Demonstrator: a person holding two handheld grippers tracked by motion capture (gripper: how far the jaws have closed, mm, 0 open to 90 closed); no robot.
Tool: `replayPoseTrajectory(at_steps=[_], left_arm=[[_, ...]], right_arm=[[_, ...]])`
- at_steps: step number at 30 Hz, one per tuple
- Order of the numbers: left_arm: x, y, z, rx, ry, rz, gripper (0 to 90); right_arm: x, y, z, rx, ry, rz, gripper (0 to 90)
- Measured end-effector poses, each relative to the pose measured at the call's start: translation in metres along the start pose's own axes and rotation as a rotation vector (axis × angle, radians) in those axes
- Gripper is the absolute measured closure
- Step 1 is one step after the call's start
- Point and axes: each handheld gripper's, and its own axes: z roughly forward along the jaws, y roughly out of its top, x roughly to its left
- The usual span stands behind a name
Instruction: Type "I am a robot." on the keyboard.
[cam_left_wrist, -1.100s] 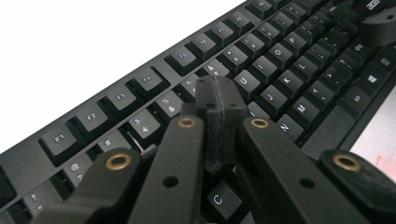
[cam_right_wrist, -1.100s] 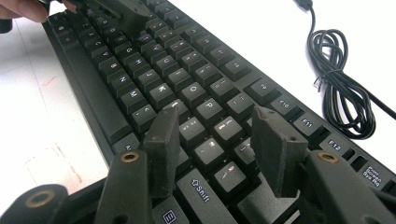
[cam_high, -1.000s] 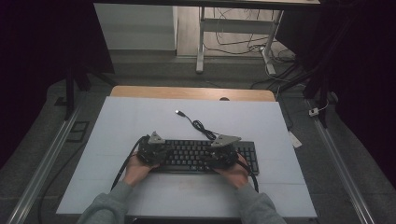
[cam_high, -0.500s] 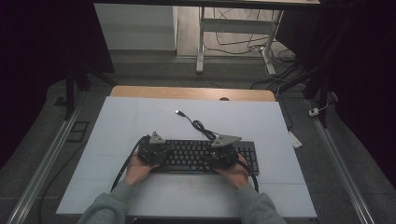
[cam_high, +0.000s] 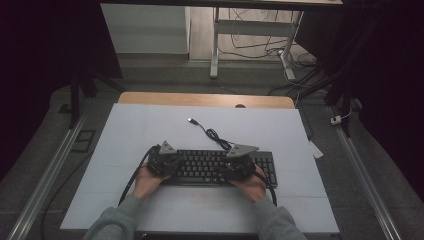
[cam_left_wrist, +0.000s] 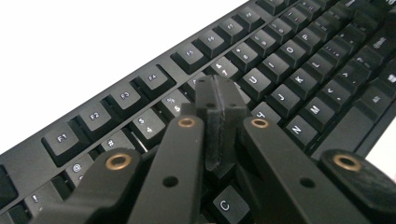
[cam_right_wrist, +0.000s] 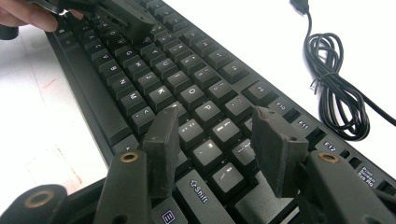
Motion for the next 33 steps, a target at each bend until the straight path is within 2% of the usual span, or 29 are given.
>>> replayPoseTrajectory(at_steps=[8,16,23,28,33], left_arm=[[0.002,0.000,-0.010,-0.025,-0.010,-0.008,85.0],[0.007,-0.002,-0.030,-0.061,-0.038,-0.037,65.5],[0.009,-0.011,-0.045,-0.057,-0.027,-0.046,49.2],[0.012,-0.019,-0.051,-0.052,-0.019,-0.067,42.4],[0.015,-0.025,-0.057,-0.050,-0.012,-0.075,39.3]], right_arm=[[0.000,0.000,-0.001,-0.001,-0.002,0.000,52.0],[-0.001,0.000,-0.002,0.000,-0.010,0.002,51.9],[-0.002,-0.001,-0.002,0.004,-0.008,0.006,51.5],[-0.003,-0.001,-0.002,0.005,-0.010,0.007,51.3],[-0.004,-0.001,-0.003,0.008,-0.012,0.004,51.1]])
